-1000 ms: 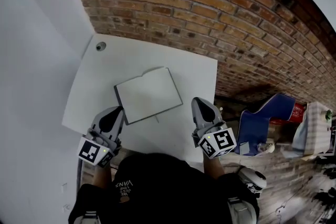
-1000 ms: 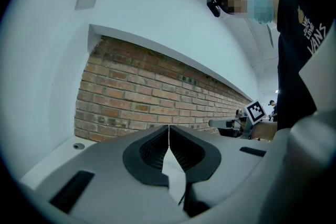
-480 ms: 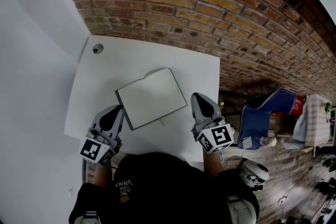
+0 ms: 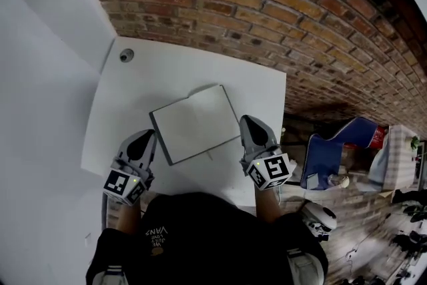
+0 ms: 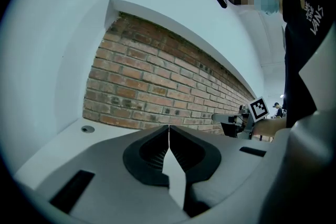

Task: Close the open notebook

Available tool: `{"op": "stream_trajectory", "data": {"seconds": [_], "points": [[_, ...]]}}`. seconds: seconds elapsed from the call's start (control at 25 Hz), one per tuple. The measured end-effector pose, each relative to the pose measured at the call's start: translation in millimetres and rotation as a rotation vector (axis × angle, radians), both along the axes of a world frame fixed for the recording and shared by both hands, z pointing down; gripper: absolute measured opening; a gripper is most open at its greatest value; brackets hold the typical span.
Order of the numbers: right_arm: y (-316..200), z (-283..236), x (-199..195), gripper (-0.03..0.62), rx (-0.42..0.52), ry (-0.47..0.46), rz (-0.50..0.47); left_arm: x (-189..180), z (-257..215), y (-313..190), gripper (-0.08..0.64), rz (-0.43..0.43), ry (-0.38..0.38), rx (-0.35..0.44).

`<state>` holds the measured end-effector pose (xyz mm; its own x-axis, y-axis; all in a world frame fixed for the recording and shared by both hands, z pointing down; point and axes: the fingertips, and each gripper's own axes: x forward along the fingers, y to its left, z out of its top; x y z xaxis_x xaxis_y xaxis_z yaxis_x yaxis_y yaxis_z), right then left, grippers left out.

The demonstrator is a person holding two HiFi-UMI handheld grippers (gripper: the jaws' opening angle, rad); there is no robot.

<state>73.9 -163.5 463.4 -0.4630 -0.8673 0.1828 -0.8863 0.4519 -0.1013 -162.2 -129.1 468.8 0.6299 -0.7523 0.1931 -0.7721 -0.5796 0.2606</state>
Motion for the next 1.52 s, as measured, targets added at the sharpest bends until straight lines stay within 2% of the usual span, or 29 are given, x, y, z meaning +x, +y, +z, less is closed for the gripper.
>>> {"op": "stream_trajectory", "data": {"seconds": [0.32,0.56,0.76,1.0,1.2,1.32,1.52], "points": [[-17,35,-15,-0.002,-0.07,0.008,-0.034,-9,45,-7,0.011,0.011,-0.04,-0.028],[-26,66,-26,-0.002,-0.124,0.047,-0.064,-13,72,-7,0.011,-0.011,-0.067,-0.108],[-32,98,-35,-0.002,-0.203,0.059,-0.102,-15,93,-6,0.011,-0.014,-0.047,-0.163],[-37,136,-43,-0.002,-0.28,0.127,-0.142,-20,114,-5,0.011,-0.047,-0.055,-0.227],[-35,169,-41,-0.002,-0.399,0.18,-0.147,-25,140,-1,0.011,-0.068,-0.095,-0.311],[-35,182,-40,-0.002,-0.432,0.253,-0.159,-32,155,0,0.012,-0.095,-0.118,-0.369],[-35,199,-41,-0.002,-0.471,0.365,-0.174,-32,174,1,0.017,-0.117,-0.106,-0.476]]}}
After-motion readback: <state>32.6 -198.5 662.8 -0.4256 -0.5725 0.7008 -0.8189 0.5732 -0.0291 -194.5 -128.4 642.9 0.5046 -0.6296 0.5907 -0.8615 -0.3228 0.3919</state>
